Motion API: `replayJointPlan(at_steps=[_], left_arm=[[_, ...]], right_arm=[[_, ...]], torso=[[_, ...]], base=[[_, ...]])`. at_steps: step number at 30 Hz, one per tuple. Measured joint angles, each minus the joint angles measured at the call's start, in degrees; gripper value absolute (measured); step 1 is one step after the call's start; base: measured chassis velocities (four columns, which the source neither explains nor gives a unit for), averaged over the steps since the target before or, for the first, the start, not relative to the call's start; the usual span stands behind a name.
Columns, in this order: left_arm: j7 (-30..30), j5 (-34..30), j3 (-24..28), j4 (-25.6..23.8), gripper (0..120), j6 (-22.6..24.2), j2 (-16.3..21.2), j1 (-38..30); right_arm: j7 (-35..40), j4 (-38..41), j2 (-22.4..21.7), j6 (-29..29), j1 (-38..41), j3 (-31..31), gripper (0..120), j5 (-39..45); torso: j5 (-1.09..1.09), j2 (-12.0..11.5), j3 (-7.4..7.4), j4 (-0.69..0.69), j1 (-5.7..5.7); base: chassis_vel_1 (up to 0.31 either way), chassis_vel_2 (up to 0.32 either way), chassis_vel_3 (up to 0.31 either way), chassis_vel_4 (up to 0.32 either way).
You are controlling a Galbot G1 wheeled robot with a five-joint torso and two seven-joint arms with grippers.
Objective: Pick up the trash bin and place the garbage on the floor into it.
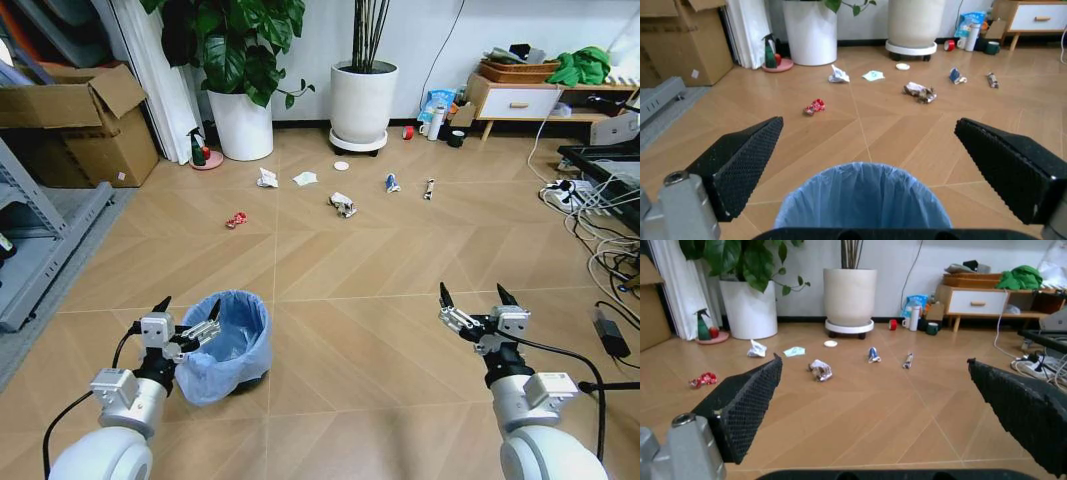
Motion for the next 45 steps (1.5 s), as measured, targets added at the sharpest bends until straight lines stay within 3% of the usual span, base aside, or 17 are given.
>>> replayJointPlan(at_steps=[18, 25, 27, 31, 32, 33, 37, 45], left_arm=[[-1.1, -1.9, 0.2, 0.6, 100, 0.6, 0.7, -0.5], [-5.6, -7.0, 0.8, 0.6, 100, 6.1, 4.6, -2.7], [-9.1, -10.6, 1.6, 1.8, 100, 10.8, 7.8, -5.5], [-10.7, -14.7, 2.3, 3.4, 100, 15.3, 10.2, -8.0], [-11.9, -18.2, 3.1, 5.2, 100, 19.6, 12.5, -10.3], [-11.9, -19.2, 3.3, 6.3, 100, 21.0, 13.7, -11.5], [-11.8, -21.8, 4.1, 10.2, 100, 23.8, 16.7, -14.6], [-11.7, -26.4, 5.2, 16.7, 100, 27.3, 19.0, -19.7]], right_arm=[[0.1, -0.2, 0.1, 0.0, -0.2, 0.0, 100, -0.3], [0.2, -0.2, -0.3, 0.0, -0.3, 0.0, 100, -0.3], [0.2, -0.3, -0.5, 0.0, -0.3, 0.2, 100, -0.3], [0.2, -0.6, -0.5, 0.0, -0.3, 0.3, 100, -0.3], [0.2, -1.0, -0.4, 0.2, -0.2, 0.3, 100, -0.3], [0.3, -1.2, -0.3, 0.5, -0.1, 0.3, 100, -0.3], [0.9, -1.7, 0.2, 1.0, 0.3, 0.0, 100, -0.3], [0.9, -3.2, -0.5, 1.0, 1.2, -1.1, 100, -0.3]], torso=[[0.00, 0.0, 0.00, 0.00, 0.00], [0.00, 0.0, 0.00, 0.01, 0.00], [-0.01, 0.0, 0.00, 0.00, 0.00], [-0.01, 0.0, 0.00, 0.00, 0.00], [-0.02, 0.0, 0.00, 0.00, 0.00], [-0.01, 0.0, 0.00, -0.01, 0.00], [-0.01, 0.0, 0.01, 0.00, 0.00], [0.00, 0.0, 0.00, 0.00, 0.00]], base=[[0.000, 0.000, 0.000, 0.000], [0.000, 0.000, 0.000, 0.000], [0.000, 0.000, 0.000, 0.000], [0.000, 0.000, 0.000, 0.000], [0.000, 0.000, 0.000, 0.000], [0.000, 0.000, 0.000, 0.000], [0.000, 0.000, 0.000, 0.000], [0.000, 0.000, 0.000, 0.000]])
